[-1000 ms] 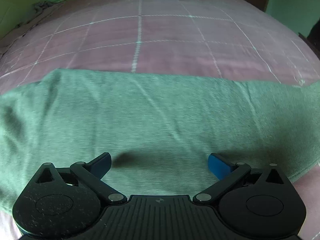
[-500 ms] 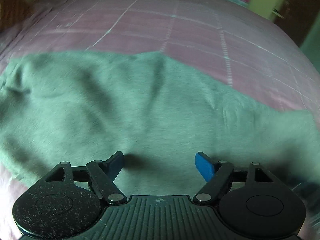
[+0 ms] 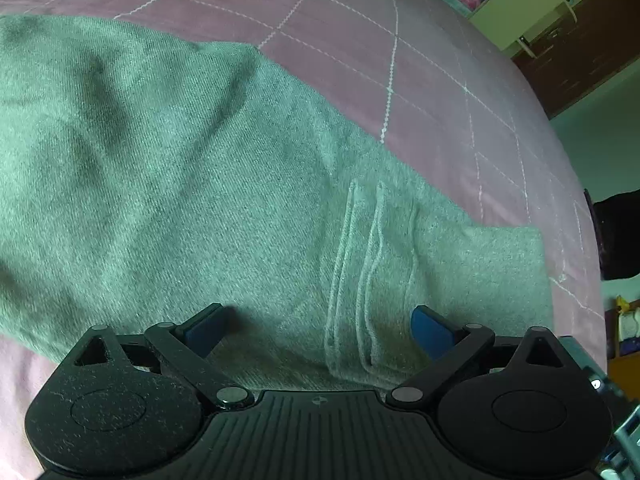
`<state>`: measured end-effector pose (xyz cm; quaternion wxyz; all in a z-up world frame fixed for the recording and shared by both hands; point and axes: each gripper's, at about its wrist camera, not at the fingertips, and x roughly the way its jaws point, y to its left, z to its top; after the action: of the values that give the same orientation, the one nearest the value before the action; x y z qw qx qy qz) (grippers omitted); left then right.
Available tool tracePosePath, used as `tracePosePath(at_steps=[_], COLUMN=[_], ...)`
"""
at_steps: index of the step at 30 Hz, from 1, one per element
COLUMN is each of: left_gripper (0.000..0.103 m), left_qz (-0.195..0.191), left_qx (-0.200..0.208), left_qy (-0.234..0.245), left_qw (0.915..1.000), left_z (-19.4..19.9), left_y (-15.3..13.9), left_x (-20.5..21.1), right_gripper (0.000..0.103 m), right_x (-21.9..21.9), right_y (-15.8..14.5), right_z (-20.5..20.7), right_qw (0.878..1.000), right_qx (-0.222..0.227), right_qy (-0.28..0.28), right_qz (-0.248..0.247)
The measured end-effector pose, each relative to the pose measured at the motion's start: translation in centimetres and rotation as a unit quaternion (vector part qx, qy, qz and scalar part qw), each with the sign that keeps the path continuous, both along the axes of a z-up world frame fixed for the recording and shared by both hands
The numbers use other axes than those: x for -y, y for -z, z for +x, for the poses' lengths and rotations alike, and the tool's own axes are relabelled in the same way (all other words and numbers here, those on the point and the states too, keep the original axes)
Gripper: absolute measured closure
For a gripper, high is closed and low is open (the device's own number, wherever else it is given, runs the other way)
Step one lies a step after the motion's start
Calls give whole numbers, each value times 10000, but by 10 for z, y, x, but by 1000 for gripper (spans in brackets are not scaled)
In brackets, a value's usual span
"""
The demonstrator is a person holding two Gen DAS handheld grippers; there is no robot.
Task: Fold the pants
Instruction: 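Release the right gripper and grasp the folded edge with the left gripper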
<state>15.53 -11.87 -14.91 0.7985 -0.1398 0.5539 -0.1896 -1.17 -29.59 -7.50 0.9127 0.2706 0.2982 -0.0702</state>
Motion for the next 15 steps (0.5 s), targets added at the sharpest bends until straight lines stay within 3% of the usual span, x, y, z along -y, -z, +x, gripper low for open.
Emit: tracePosePath(at_steps=[5,6,7,9,12,14,15], left_gripper=[6,14,31,50,55,70,84], left_qz=[-343,-462,-552,-708,-741,-790,-804], left_qx=[-98,-148,-232,-458,-478,-420,-323], left_qy=[-247,-241,-210,-145,-294,-430,-477], left_qw=[9991,9985,9980,9963,9957,9951,9951], left_z=[-8,-9,-8,-7,-9,-12,-14], left_y=[-1,-1,0,4,8,6,2], left_x=[1,1,4,12,15,15,15], right_gripper=[48,48,48,48,48,48,48], right_x=[27,31,30,30,32,31,33], right_y=[12,14,17,20,22,21,21], right_z=[-26,-29,-29,-27,-28,-32,-34], right_qw=[9991,9989,9987,9984,9980,9974,9972], right_qx=[25,31,31,42,132,197,215], right_qy=[384,441,477,501,561,616,636], right_qz=[155,175,185,242,273,304,319])
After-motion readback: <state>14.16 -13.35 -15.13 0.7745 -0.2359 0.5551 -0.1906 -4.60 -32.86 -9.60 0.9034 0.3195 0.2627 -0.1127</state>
